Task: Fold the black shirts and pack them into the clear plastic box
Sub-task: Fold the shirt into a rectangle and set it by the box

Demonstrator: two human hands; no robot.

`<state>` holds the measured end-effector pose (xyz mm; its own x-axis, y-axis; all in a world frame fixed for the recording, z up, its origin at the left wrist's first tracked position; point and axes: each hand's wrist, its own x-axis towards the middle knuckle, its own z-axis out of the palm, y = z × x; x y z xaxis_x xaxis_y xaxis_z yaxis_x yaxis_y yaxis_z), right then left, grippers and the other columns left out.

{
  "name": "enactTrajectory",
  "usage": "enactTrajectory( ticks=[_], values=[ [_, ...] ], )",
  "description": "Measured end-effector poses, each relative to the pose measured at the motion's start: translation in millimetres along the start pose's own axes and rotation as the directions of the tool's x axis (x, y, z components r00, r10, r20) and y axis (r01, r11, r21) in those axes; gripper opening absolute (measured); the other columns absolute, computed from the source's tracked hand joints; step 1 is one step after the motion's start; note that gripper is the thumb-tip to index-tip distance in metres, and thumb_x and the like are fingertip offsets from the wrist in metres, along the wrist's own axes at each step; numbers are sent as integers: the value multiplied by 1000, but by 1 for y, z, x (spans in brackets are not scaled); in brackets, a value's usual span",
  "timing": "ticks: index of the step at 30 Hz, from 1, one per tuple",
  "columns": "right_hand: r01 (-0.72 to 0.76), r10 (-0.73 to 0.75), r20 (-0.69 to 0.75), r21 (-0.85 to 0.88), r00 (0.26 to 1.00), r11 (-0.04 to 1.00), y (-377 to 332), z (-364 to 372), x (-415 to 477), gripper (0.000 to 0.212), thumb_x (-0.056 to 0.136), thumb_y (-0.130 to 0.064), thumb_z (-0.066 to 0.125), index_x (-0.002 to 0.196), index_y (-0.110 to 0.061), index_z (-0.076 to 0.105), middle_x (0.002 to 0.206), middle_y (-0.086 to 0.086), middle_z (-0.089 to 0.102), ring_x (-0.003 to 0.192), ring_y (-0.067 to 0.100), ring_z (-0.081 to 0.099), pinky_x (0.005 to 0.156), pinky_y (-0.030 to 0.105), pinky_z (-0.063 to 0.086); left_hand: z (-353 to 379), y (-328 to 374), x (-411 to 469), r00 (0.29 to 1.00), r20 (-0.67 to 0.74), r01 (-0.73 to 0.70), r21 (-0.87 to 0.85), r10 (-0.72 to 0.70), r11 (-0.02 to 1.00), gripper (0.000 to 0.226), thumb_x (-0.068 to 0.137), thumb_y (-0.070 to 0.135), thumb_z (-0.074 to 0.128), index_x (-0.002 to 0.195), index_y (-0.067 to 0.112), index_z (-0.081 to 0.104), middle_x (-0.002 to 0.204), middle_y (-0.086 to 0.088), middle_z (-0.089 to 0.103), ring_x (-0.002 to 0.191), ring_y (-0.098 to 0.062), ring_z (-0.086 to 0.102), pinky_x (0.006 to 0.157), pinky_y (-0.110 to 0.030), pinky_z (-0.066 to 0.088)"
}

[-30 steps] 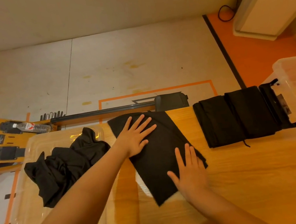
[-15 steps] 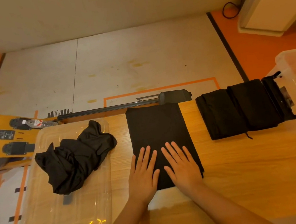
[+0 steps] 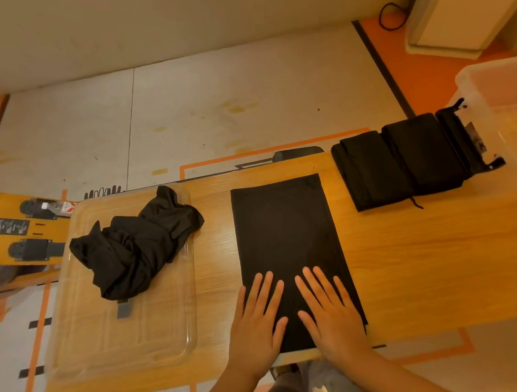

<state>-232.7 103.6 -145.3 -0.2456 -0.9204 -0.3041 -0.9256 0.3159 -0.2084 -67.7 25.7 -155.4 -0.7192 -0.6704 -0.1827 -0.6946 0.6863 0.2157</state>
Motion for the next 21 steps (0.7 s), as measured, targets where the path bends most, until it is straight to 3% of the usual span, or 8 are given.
enactTrajectory(
  ticks=[7,10,13,16,18,21],
  values=[
    [12,-12,18,-9,1000,1000,3,-1,-7,64,101,-48,2,146,-18,35,153,6,36,143,23,24,115,39,10,-5,4,-5,1000,4,25,-38,-25,999,57,101,41,29,153,20,24,161,-1,17,149,-19,11,118,-42,9],
    [45,-46,-41,-17,998,999,5,-8,-2,57,101,-47,15,146,-18,34,152,5,38,142,21,24,116,35,5,-11,5,1,996,-32,78,-121,-83,990,57,101,40,28,153,19,21,161,1,16,150,-14,6,120,-38,4],
    [113,-115,-116,-21,987,993,-2,-26,36,57,96,-44,29,146,-18,34,152,3,37,144,21,25,119,37,11,-25,4,37,994,-82,56,-142,-68,988,57,101,39,26,154,18,18,162,1,12,150,-13,3,120,-38,3],
    [168,-166,-143,-3,976,986,-8,-48,90,56,98,-39,35,149,-17,27,157,2,26,147,20,14,120,38,8,-40,-4,86,991,-105,66,-121,-79,990,58,100,34,21,154,17,14,162,0,10,150,-13,0,121,-37,0],
    [172,-172,-131,-10,976,985,-7,-55,124,58,100,-38,33,151,-17,19,160,1,17,148,19,6,119,37,2,-48,-14,119,990,-89,98,-102,-108,990,62,96,35,15,155,15,10,162,-2,9,150,-14,-2,122,-35,-4],
    [163,-168,-86,-62,982,985,0,-57,160,60,97,-44,14,151,-17,22,159,2,21,148,21,9,119,39,5,-52,-27,153,992,-53,111,-50,-113,993,68,91,39,7,154,14,7,163,-3,4,149,-14,-5,121,-34,-7]
  ],
)
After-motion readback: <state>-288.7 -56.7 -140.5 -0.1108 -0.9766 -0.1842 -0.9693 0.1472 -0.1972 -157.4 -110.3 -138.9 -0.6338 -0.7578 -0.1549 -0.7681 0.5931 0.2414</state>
